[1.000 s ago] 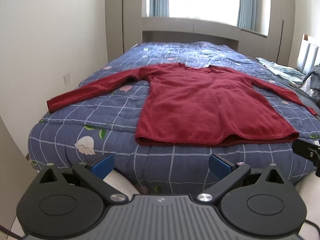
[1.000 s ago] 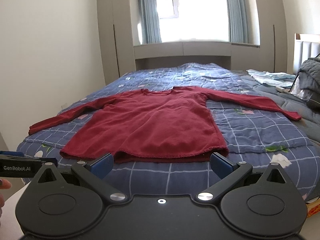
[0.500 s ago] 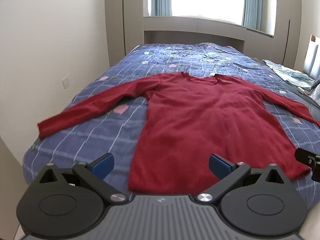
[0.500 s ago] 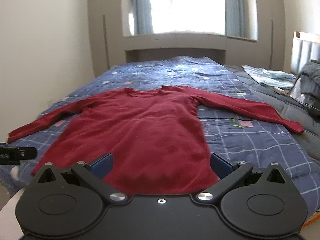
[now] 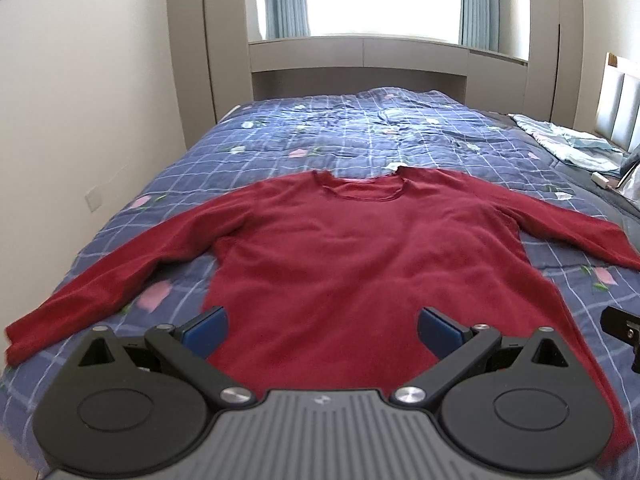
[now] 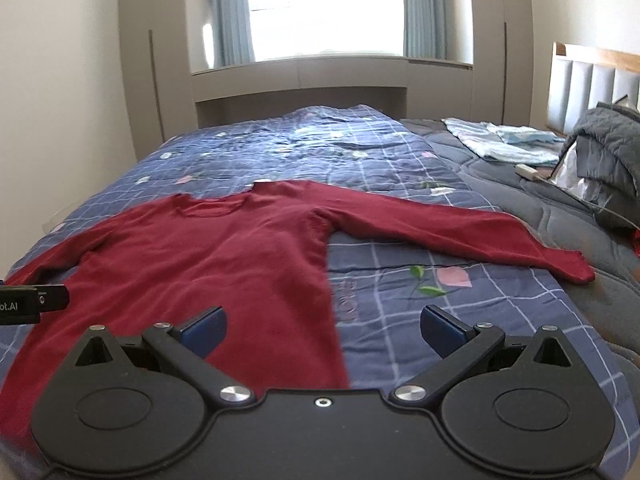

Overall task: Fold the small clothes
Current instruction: 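Move both tools toward the sweater, right tool reaching its sleeve cuff, then grasp the sleeve cuff with the right gripper and fold it across the body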

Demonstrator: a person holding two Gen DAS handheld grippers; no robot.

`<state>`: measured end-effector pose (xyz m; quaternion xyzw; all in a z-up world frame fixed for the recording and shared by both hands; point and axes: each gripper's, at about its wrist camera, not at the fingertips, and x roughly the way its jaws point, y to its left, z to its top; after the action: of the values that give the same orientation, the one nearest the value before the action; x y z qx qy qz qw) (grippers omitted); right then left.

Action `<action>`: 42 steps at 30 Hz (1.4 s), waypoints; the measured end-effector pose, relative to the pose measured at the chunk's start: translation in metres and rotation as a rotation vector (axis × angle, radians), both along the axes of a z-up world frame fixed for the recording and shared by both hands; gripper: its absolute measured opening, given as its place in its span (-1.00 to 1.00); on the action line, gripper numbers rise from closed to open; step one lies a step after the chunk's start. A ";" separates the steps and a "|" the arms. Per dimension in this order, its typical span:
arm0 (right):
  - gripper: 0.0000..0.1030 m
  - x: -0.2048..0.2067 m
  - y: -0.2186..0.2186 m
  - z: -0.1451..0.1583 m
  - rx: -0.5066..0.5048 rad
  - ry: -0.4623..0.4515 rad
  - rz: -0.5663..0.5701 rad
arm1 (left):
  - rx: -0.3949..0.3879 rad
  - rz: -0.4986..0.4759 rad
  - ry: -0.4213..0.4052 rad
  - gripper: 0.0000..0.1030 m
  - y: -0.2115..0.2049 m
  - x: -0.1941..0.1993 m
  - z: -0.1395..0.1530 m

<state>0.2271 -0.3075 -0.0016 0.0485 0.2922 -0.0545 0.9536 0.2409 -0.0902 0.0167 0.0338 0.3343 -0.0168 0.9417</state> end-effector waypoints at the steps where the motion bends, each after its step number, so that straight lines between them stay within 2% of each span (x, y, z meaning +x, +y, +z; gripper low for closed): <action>1: 0.99 0.008 -0.006 -0.003 0.004 0.003 -0.009 | 0.003 -0.006 0.001 0.99 -0.005 0.009 -0.002; 10: 0.99 0.068 -0.062 -0.028 -0.027 0.004 -0.096 | 0.029 -0.066 -0.043 0.99 -0.068 0.099 -0.014; 13: 0.99 0.080 -0.087 -0.035 -0.018 -0.034 -0.149 | 0.029 -0.075 -0.056 0.99 -0.090 0.128 -0.020; 16: 0.99 0.084 -0.125 -0.042 0.053 -0.092 -0.237 | 0.018 -0.079 -0.070 0.99 -0.109 0.156 -0.031; 22: 0.99 0.080 -0.206 -0.060 0.196 -0.108 -0.457 | -0.003 -0.095 -0.049 0.99 -0.139 0.196 -0.066; 27: 0.99 0.077 -0.260 -0.073 0.299 -0.077 -0.588 | 0.017 -0.116 -0.011 0.99 -0.152 0.204 -0.090; 30: 0.99 0.078 -0.286 -0.083 0.408 -0.070 -0.637 | 0.021 -0.120 0.004 0.99 -0.154 0.204 -0.095; 34: 0.99 0.078 -0.309 -0.097 0.547 -0.118 -0.697 | -0.009 -0.115 0.017 0.99 -0.149 0.204 -0.098; 36: 0.95 0.078 -0.315 -0.100 0.592 -0.150 -0.733 | -0.022 -0.111 0.031 1.00 -0.147 0.206 -0.101; 39: 0.76 0.075 -0.321 -0.104 0.635 -0.189 -0.810 | -0.043 -0.108 0.044 1.00 -0.144 0.208 -0.103; 41: 0.45 0.074 -0.323 -0.107 0.645 -0.202 -0.860 | -0.056 -0.107 0.048 1.00 -0.142 0.208 -0.104; 42: 0.35 0.074 -0.324 -0.108 0.643 -0.202 -0.885 | -0.063 -0.106 0.051 1.00 -0.141 0.209 -0.105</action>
<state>0.3011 -0.6315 -0.1100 0.4602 0.1531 -0.3529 0.8002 0.4499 -0.2315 -0.0880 0.0214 0.3552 -0.0782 0.9313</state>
